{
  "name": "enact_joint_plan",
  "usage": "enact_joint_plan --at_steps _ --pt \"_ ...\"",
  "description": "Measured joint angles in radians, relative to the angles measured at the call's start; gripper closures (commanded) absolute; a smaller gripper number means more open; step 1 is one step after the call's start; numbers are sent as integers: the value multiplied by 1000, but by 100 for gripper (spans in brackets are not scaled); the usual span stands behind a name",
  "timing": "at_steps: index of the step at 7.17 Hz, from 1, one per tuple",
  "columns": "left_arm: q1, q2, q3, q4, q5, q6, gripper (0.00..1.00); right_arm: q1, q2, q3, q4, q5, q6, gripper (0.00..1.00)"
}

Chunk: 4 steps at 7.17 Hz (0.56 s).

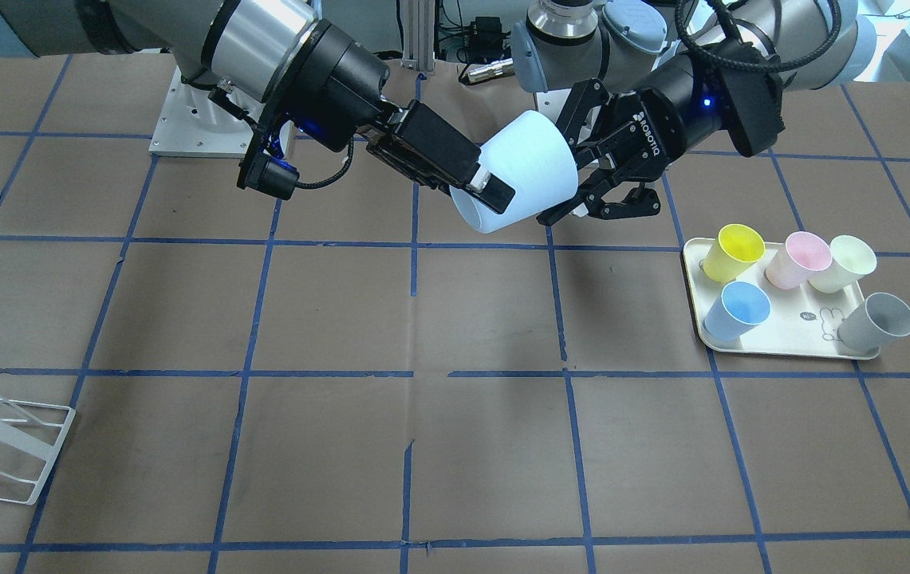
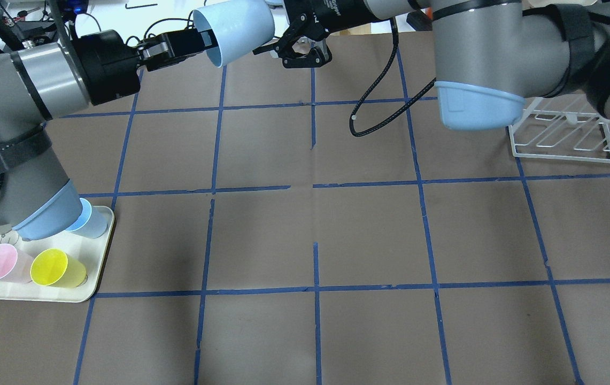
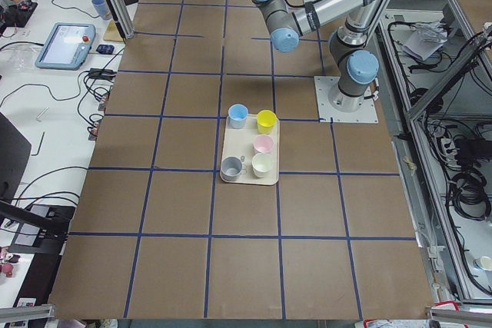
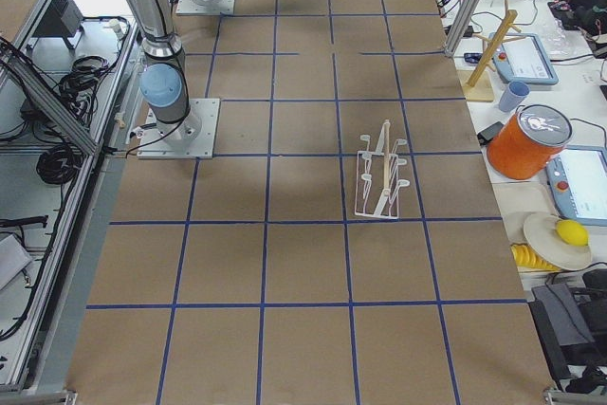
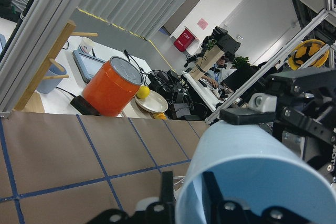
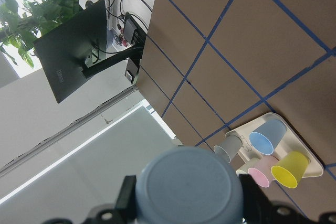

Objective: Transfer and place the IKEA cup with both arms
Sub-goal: 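Close the left gripper on the cup rim beside the right gripper, then open the right gripper and pull the left gripper away with the cup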

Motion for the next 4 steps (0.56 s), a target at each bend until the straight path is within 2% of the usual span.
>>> enact_joint_plan --at_steps 2,4 --pt "2 1 1 0 -3 1 87 0 1 0 -1 -1 0 0" --pt "8 2 1 -1 -18 0 88 -6 1 -3 1 0 9 0"
